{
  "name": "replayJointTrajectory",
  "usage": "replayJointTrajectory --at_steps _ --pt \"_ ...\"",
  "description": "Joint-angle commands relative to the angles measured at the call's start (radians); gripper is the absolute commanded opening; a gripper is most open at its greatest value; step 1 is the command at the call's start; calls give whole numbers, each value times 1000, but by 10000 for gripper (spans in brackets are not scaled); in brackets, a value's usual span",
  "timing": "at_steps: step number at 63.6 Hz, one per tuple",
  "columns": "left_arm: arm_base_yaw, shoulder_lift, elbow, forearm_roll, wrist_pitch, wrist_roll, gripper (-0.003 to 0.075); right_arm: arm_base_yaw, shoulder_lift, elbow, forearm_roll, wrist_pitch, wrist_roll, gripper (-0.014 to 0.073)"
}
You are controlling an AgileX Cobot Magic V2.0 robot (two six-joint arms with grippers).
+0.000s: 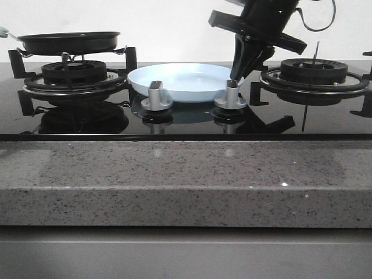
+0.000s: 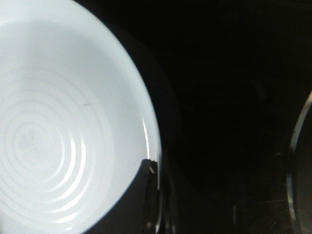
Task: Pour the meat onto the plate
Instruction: 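Lift the plate with the right gripper and hold it above the stove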
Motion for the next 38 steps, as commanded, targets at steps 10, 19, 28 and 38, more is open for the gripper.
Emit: replayJointTrajectory --at_steps 10,19,28,38 --pt "1 8 -37 -4 -86 -5 564 1 -80 -50 23 132 -17 -58" --pt "1 8 -37 -4 -86 -5 564 -11 -115 -69 33 133 -10 -58" --pt "1 8 -37 -4 -86 -5 564 -25 -156 -69 44 135 -10 -58" --pt "1 8 -37 -4 -86 -5 564 -27 -212 -57 59 136 -10 -58"
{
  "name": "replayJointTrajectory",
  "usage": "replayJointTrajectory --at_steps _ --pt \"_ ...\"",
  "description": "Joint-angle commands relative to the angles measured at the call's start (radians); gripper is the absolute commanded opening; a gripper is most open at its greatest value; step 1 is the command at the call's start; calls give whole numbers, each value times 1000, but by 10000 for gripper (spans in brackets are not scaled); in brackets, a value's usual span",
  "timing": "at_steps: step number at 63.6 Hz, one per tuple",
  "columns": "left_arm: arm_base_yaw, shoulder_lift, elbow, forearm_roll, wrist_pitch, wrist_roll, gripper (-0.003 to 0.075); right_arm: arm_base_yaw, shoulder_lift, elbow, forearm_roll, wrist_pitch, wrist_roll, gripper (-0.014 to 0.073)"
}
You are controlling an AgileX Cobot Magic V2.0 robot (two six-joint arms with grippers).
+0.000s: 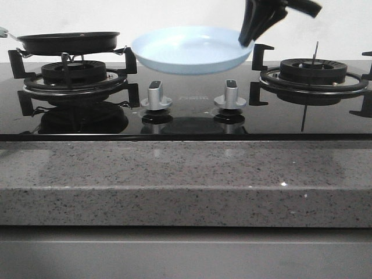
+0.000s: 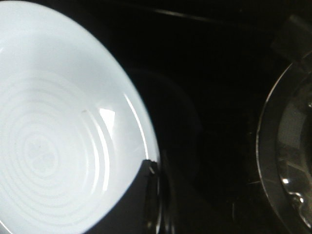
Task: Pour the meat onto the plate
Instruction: 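Lift the plate with the right gripper and hold it above the stove, then grasp the pale green handle of the black frying pan with the left gripper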
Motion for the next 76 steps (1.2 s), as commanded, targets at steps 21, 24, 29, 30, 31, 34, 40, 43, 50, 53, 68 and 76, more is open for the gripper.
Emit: replayJointTrajectory --at_steps 21,24,29,30,31,34,40,43,50,53,68,76 --pt "1 22 -37 -4 -86 -5 564 -3 -275 217 57 95 -23 -58" --pt "1 22 -37 -4 -86 -5 564 1 -293 261 57 93 -36 -58" --pt "1 22 -37 -4 -89 -5 564 16 -320 329 57 57 -66 -58" --pt "1 22 -37 -4 -90 -5 564 18 -325 342 57 47 -69 -58" --pt "1 22 -37 -4 -90 -5 564 21 -328 348 57 41 -69 -58" --pt "1 22 -37 -4 -90 -5 564 30 -339 389 56 0 -71 -58" --pt "1 22 -37 -4 -90 -5 564 45 -351 455 56 -65 -71 -58" --pt "1 22 -37 -4 -90 -5 564 48 -351 479 56 -89 -71 -58" --pt "1 22 -37 -4 -90 -5 564 50 -351 514 57 -135 -71 -58" --pt "1 22 -37 -4 -90 -5 564 50 -351 519 57 -142 -71 -58" --pt "1 22 -37 -4 -90 -5 564 50 -351 519 57 -150 -71 -58" --pt "1 22 -37 -4 -90 -5 564 50 -351 519 57 -143 -71 -58"
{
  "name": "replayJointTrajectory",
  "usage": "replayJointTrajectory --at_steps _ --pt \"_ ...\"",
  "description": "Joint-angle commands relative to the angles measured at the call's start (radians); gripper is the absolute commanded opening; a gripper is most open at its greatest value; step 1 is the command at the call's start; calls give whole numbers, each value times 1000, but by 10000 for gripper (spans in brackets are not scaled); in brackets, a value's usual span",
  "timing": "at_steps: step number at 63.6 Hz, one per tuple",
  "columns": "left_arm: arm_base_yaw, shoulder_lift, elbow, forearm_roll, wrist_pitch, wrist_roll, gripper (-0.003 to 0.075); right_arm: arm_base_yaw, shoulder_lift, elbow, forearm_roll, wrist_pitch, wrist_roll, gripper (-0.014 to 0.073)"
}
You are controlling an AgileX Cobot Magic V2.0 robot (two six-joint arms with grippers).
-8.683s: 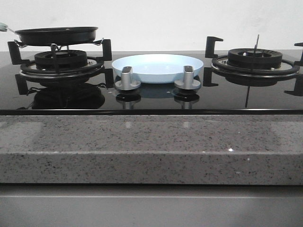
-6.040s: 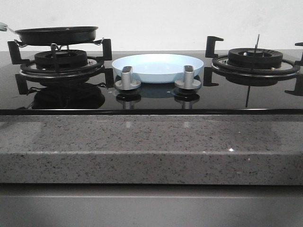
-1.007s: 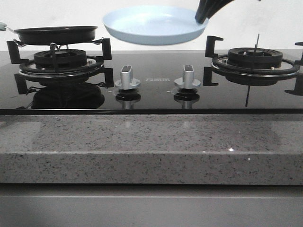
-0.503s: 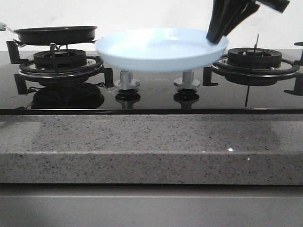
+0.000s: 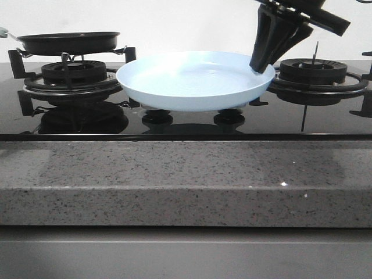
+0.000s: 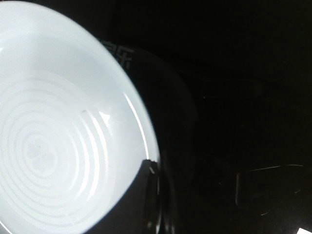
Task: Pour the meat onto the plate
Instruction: 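Grasp the pale green handle of the black frying pan with the left gripper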
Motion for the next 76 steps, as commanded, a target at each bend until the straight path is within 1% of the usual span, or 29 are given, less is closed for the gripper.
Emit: replayJointTrajectory --at_steps 1,12,21,27,35,40,46,55,62,70,76 --pt "1 7 -37 -4 -82 -5 564 -1 -60 -24 31 -24 -12 -58" --pt "1 7 -37 -11 -88 -5 564 -1 -60 -24 31 -20 -12 -58" --pt "1 7 -37 -156 -73 -5 564 -1 -60 -24 31 -20 -12 -58" --pt "-1 7 -41 -198 -57 -5 564 -1 -60 -24 31 -20 -12 -58" --pt "1 51 -102 -280 33 -9 564 -1 -60 -24 31 -20 -12 -58" --pt "13 116 -172 -344 83 -10 565 -1 -60 -24 31 -20 -12 -58" --pt "36 196 -256 -410 108 -10 566 -1 -60 -24 31 -20 -12 -58" --pt "100 363 -381 -551 124 -10 566 -1 -60 -24 31 -20 -12 -58" --pt "146 492 -474 -649 171 -3 566 -1 -60 -24 31 -20 -12 -58" --pt "160 634 -584 -755 267 92 566 -1 -60 -24 31 -20 -12 -58" --pt "160 743 -674 -810 325 124 566 -1 -60 -24 31 -20 -12 -58"
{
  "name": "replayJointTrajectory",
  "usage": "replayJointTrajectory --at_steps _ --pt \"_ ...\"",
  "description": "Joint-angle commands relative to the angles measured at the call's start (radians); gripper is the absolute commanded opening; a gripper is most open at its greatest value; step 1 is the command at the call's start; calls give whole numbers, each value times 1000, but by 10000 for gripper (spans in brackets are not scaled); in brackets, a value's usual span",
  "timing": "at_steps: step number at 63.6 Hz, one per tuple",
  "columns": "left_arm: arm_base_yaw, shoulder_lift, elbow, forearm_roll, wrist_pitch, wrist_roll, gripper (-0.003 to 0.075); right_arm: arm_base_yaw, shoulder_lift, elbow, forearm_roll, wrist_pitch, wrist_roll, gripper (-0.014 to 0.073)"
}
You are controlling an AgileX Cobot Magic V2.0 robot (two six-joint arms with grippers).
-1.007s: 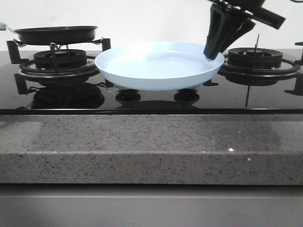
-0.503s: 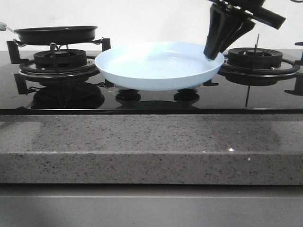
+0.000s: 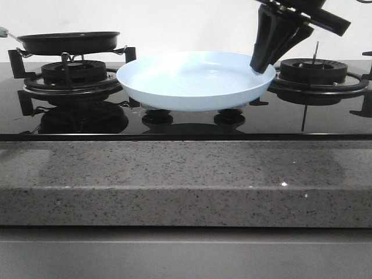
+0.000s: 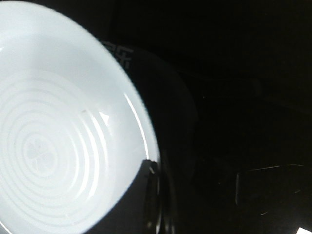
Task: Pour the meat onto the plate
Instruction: 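Grasp the pale green handle of the black frying pan with the left gripper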
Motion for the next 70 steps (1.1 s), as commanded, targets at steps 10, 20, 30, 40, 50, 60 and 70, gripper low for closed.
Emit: replayJointTrajectory --at_steps 10,20,30,40,50,60,70 --pt "1 192 -203 -96 38 39 566 -1 -60 -24 31 -22 -10 -58" --pt "1 281 -262 -134 54 39 566 -1 -60 -24 31 -22 -10 -58" --pt "3 327 -274 -165 50 39 566 -1 -60 -24 31 -22 -10 -58" --pt "28 362 -274 -249 47 57 566 -1 -60 -24 31 -20 -10 -58" --pt "48 376 -274 -382 48 143 566 -1 -60 -24 31 -20 -10 -58" --pt "48 393 -274 -418 36 148 566 -1 -60 -24 31 -20 -10 -58" --pt "48 428 -274 -481 53 181 566 -1 -60 -24 31 -20 -10 -58"
